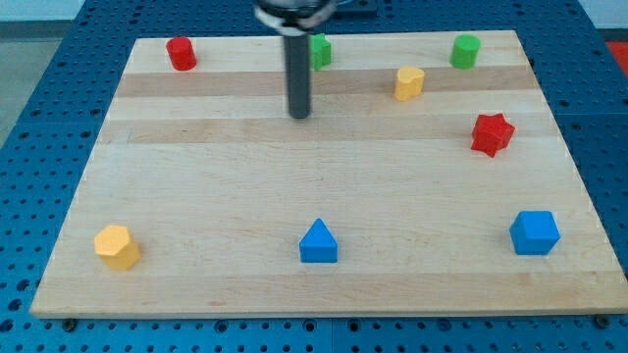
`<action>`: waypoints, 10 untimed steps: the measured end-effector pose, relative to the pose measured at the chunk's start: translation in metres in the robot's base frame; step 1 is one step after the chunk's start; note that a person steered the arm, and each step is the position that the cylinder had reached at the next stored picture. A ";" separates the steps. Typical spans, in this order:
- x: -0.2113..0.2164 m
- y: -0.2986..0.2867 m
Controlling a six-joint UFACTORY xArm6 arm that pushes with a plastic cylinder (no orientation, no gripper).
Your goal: Slide the blue cube to the up
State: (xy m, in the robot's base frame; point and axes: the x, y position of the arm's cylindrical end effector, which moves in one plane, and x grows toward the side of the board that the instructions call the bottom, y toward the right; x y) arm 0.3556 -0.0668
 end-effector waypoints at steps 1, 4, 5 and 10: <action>-0.001 -0.063; -0.060 -0.178; -0.079 -0.205; -0.134 -0.136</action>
State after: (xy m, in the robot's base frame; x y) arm 0.2216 -0.2027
